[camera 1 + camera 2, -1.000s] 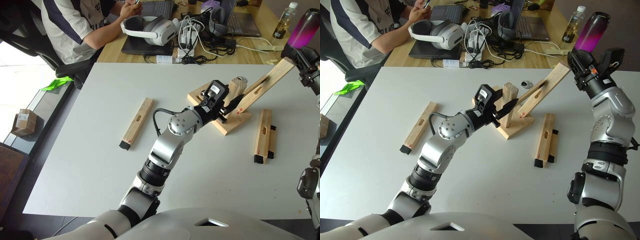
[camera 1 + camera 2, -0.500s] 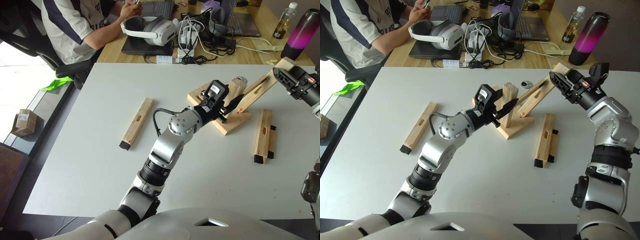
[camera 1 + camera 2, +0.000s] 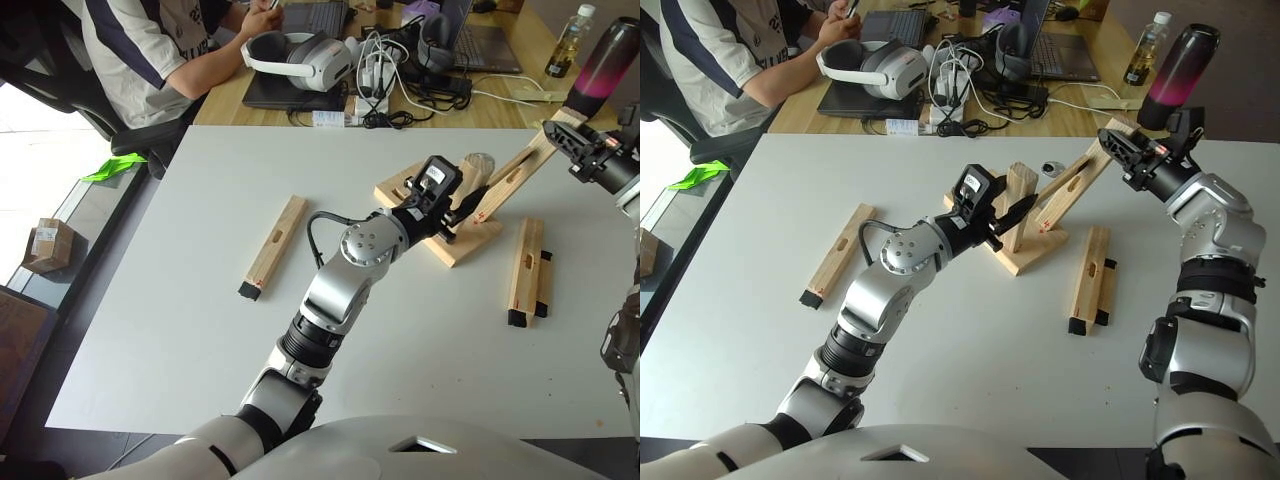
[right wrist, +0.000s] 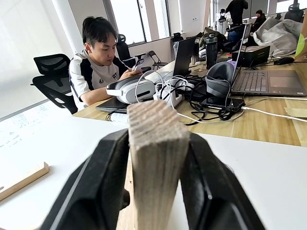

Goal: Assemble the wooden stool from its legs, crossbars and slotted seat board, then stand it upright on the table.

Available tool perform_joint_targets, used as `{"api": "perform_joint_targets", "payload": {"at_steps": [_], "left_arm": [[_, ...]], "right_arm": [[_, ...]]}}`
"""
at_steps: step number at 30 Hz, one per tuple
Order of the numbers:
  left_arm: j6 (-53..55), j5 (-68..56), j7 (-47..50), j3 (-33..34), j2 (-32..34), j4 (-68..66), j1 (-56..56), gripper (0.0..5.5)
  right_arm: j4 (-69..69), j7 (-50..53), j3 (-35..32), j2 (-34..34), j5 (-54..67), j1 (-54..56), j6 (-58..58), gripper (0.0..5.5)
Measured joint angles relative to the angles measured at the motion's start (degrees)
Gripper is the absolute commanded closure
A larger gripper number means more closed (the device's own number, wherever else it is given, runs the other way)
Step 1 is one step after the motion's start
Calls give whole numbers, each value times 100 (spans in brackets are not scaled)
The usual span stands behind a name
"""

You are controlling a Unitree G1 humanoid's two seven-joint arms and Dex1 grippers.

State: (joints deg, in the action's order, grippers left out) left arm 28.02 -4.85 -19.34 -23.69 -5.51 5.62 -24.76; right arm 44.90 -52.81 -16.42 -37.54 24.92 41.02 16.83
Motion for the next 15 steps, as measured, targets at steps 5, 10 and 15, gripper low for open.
{"api": "perform_joint_targets", "payload": {"at_steps": [5, 10, 15], "left_arm": [[271, -4, -437, -227, 565, 353, -141, 347], [368, -16, -829, -468, 1134, 559, -350, 347], [378, -26, -1085, -571, 1312, 295, -712, 347]], "right_arm": [[492, -208, 68, 14, -12, 139, -453, 432], [589, -313, 175, 78, -16, 161, -645, 436], [575, -308, 158, 93, -19, 158, -750, 442]]}}
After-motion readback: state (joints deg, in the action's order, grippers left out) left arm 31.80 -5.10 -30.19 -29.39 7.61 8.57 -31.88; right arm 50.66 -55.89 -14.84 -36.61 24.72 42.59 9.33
